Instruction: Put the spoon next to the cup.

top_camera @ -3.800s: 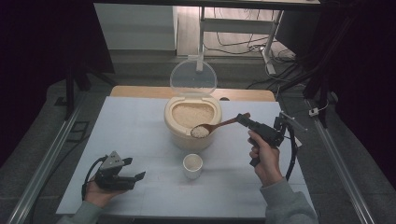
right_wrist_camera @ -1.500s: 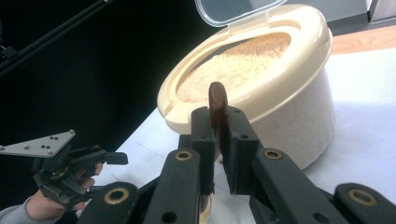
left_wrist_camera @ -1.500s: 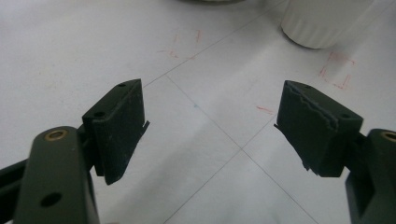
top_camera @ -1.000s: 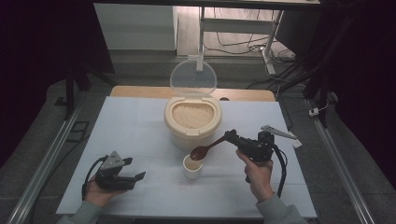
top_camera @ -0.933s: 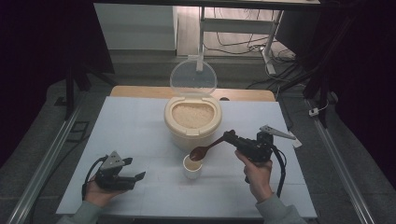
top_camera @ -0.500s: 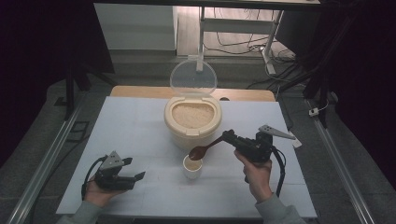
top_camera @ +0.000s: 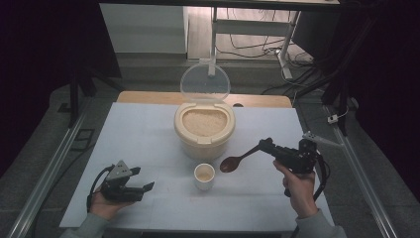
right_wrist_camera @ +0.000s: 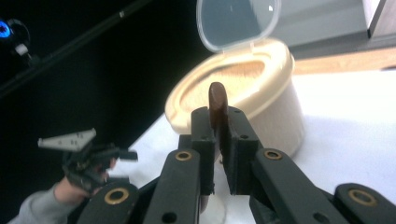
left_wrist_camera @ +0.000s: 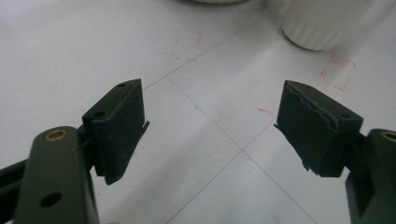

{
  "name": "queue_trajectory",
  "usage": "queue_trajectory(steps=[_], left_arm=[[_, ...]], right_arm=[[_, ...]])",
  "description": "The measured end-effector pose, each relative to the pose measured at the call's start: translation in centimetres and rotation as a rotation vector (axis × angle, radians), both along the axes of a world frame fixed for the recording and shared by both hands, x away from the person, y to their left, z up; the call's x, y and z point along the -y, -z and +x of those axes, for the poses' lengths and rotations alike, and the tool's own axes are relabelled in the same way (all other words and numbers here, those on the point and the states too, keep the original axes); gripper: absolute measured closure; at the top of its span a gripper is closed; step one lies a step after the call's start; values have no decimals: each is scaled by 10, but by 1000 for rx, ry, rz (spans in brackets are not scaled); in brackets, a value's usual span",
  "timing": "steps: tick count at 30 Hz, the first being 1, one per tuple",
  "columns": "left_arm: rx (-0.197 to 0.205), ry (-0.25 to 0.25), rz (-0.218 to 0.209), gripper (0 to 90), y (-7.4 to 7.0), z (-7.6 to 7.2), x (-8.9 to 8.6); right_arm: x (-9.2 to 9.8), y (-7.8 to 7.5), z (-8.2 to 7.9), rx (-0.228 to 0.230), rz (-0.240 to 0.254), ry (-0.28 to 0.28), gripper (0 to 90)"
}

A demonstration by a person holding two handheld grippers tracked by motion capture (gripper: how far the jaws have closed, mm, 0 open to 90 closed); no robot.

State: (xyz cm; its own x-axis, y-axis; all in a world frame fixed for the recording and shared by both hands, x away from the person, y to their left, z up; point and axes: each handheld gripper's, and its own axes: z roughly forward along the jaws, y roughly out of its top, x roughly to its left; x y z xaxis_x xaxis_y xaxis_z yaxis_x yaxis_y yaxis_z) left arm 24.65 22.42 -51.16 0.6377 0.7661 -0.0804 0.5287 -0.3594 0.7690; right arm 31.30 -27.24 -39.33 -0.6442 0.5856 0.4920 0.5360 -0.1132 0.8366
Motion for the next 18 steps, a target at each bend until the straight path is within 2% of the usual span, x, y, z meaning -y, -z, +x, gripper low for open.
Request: queue_trajectory(steps=[4,11,18], left_arm=[[1,1,0,233,0,0,0],[1,2,-1,233,0,0,0],[1,2,-2,233,0,0,0]], right_arm=[[-3,9,-1,-40,-47,-45,837],[-18,28,-2,-118,-115,-143,837],[-28,42,3,-185,-161,-195,837]])
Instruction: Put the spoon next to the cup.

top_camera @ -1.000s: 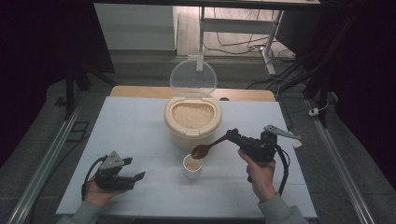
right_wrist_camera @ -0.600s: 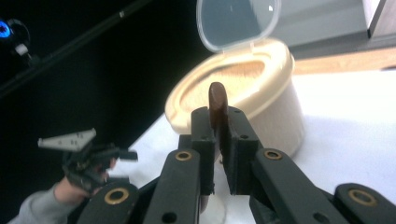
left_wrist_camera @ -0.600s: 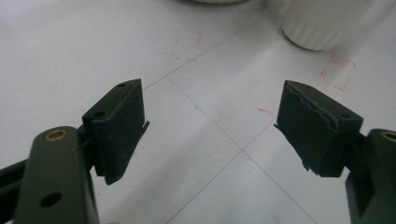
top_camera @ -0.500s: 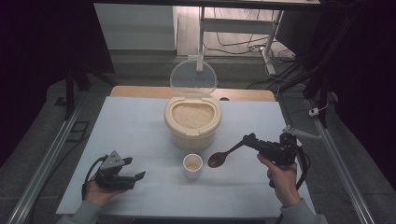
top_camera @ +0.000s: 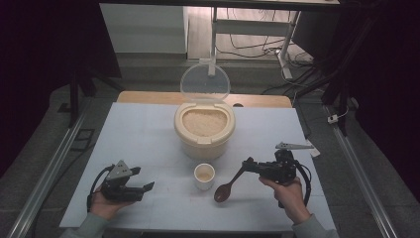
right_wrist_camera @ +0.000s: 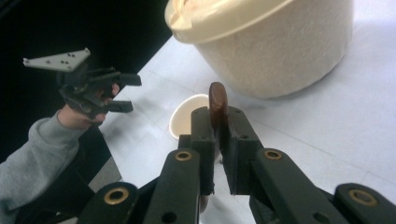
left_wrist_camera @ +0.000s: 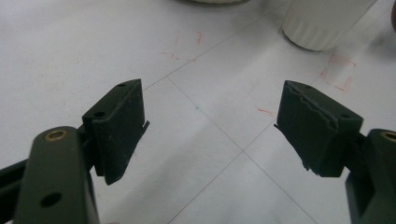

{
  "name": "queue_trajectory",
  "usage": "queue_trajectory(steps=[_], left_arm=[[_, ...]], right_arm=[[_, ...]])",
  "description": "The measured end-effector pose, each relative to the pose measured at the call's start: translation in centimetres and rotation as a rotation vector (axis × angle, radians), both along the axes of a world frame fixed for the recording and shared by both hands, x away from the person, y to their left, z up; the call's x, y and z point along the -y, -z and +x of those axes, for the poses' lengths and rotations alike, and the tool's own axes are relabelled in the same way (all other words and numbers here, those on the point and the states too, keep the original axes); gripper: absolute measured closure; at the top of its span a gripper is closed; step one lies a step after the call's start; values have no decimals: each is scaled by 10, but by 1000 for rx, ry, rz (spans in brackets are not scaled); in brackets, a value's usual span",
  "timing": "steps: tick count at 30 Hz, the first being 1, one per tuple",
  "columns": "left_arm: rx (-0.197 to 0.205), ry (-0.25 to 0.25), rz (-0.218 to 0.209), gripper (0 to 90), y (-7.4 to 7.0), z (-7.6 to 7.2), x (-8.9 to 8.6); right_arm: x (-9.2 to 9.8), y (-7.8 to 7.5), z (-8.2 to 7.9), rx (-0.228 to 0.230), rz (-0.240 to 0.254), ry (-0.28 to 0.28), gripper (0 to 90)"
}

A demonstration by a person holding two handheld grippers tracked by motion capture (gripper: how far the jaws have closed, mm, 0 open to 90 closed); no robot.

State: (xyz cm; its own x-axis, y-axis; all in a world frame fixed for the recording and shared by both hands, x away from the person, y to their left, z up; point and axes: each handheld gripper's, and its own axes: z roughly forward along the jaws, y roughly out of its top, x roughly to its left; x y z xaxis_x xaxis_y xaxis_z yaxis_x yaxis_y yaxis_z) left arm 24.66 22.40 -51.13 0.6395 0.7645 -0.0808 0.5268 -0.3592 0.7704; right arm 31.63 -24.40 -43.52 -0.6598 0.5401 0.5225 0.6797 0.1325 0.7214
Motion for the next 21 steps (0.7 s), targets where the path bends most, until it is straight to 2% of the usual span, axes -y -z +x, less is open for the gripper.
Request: queue_trajectory(steps=[6,10,16,21], left_arm=[[-1,1,1,233,0,0,0],[-1,0,1,233,0,0,0],[-2,2,3,233,0,0,0],[-2,1,3,233,0,0,0]], right_arm=[[-11,6,1,-44,-36,-64,837],[-15,11,2,-62,-64,-81,836],[-13,20,11,-79,-44,-65,820],[-14,30,19,-71,-75,-26,781]])
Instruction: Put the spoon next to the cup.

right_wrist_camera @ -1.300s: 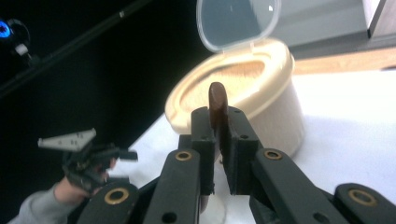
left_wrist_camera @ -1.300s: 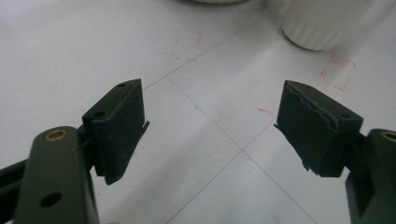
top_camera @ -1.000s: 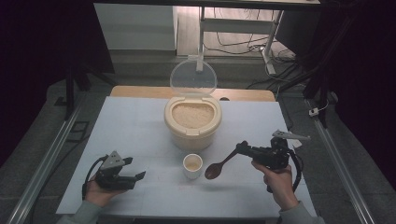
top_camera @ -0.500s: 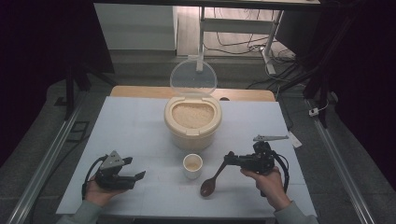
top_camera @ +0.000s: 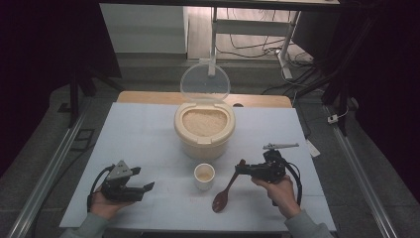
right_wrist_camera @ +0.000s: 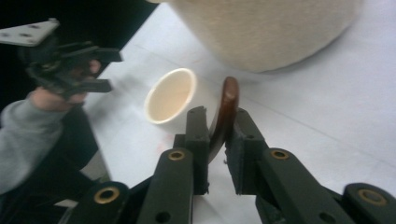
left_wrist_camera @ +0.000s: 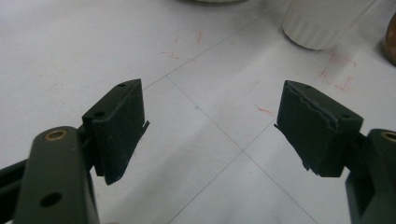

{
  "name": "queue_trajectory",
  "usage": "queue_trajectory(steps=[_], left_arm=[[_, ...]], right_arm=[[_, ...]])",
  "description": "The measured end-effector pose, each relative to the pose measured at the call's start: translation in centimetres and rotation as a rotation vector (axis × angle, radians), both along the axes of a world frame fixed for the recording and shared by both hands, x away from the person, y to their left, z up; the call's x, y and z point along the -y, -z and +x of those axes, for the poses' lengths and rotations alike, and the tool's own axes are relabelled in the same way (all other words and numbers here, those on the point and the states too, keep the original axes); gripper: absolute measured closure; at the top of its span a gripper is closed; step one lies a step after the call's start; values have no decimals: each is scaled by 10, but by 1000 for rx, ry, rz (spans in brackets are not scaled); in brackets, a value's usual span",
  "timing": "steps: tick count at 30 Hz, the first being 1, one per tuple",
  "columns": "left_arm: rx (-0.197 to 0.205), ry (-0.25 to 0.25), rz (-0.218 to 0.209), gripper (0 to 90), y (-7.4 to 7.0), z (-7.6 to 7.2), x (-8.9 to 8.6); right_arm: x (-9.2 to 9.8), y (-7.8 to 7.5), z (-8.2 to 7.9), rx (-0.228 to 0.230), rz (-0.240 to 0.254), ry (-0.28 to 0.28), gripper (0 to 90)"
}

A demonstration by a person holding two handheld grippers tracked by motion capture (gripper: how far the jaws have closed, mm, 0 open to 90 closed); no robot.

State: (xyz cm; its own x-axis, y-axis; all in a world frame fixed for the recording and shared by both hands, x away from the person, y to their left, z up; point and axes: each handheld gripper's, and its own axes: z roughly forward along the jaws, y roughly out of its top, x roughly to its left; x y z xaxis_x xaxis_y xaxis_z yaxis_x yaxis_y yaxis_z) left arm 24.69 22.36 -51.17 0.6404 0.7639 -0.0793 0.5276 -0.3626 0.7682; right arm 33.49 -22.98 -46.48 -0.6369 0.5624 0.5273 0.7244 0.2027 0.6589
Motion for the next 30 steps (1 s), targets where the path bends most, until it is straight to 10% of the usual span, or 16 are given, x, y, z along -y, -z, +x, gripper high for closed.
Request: queue_trajectory(steps=[30], left_arm=[[-4,7,6,233,1,0,1]], right_arm=[[-26,56,29,144,-278,132,484]])
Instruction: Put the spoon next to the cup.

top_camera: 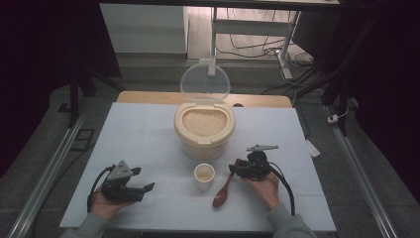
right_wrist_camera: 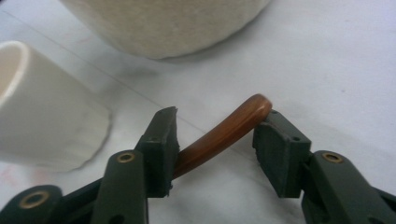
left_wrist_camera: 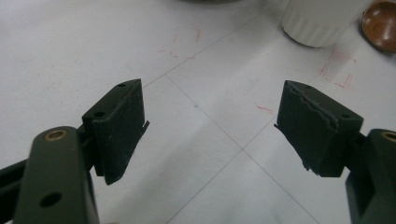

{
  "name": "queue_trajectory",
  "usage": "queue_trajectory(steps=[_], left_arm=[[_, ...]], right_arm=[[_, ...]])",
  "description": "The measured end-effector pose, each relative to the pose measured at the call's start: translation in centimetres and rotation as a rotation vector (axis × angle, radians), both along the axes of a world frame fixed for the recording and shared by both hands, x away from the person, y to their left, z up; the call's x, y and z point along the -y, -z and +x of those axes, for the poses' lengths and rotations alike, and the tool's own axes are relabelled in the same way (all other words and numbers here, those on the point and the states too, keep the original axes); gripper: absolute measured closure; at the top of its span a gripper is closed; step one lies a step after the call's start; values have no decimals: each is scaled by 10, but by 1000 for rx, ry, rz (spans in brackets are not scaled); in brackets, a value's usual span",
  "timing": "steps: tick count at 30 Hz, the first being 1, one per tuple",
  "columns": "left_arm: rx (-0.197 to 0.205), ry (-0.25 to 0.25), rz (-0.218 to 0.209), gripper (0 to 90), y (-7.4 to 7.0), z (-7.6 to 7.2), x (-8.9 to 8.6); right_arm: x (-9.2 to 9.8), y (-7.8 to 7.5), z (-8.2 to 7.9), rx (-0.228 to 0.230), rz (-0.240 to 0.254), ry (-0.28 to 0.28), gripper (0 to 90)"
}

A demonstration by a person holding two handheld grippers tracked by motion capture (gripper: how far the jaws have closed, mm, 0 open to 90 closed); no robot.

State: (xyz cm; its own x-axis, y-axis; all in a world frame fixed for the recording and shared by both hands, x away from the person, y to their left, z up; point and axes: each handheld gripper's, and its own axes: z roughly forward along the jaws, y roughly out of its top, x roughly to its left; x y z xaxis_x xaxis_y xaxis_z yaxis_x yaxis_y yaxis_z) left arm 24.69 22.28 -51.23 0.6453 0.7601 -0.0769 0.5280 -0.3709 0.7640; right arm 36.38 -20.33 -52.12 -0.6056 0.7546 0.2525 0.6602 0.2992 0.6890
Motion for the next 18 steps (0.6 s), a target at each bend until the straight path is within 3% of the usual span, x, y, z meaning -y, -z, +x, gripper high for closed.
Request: queue_trajectory(steps=[5,8,18], left_arm=[[0,0,0,232,0,0,0],[0,1,0,232,0,0,0],[5,-1,-3,233,-1,-1,-1]], right_arm=[[0,1,1,24,-25,25,456],[1,-2,0,41,-14,43,441],[22,-20,-18,174,18,15,453]])
